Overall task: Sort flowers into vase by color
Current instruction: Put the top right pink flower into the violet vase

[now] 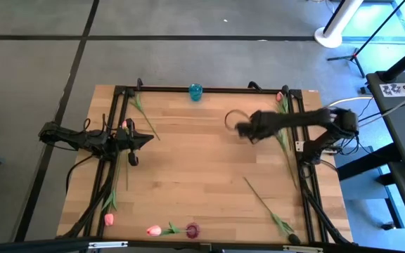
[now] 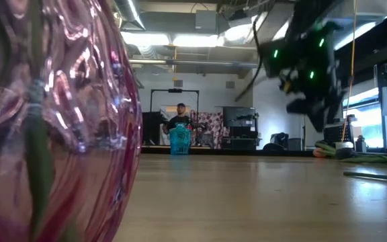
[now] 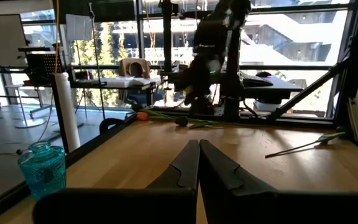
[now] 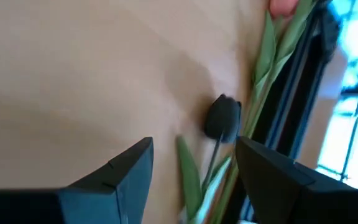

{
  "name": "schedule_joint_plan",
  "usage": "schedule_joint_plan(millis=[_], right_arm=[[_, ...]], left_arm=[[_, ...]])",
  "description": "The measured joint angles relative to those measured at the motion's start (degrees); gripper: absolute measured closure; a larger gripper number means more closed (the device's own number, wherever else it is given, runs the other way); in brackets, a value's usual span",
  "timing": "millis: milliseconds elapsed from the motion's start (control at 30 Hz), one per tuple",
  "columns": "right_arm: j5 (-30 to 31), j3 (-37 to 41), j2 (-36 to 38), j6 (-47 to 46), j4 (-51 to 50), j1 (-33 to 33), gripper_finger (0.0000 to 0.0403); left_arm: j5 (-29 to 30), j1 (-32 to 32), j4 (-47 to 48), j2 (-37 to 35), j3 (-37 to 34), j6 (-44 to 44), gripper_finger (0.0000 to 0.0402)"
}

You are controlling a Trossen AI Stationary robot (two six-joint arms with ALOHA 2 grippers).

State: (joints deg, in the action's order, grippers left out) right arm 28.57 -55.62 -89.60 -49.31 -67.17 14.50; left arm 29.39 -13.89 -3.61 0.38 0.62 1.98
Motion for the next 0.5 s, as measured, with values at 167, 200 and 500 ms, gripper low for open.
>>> schedule_joint_plan(millis=[167, 200, 500], right_arm=[[0.24, 2.50, -1.65, 9.41, 7.50, 16.33, 0.0173], [0.38, 2.22, -1.75, 10.84, 8.14, 18.94, 0.0173], [-3.15, 0.08, -2.67, 19.19, 19.48, 37.02, 0.0199]], left_arm=[[0.00, 0.00, 0.00, 0.00, -0.01, 0.00, 0.0398], [0.00, -0.01, 0.00, -0.02, -0.01, 0.00, 0.0398], [0.00, -0.01, 0.00, 0.00, -0.02, 0.01, 0.0398]])
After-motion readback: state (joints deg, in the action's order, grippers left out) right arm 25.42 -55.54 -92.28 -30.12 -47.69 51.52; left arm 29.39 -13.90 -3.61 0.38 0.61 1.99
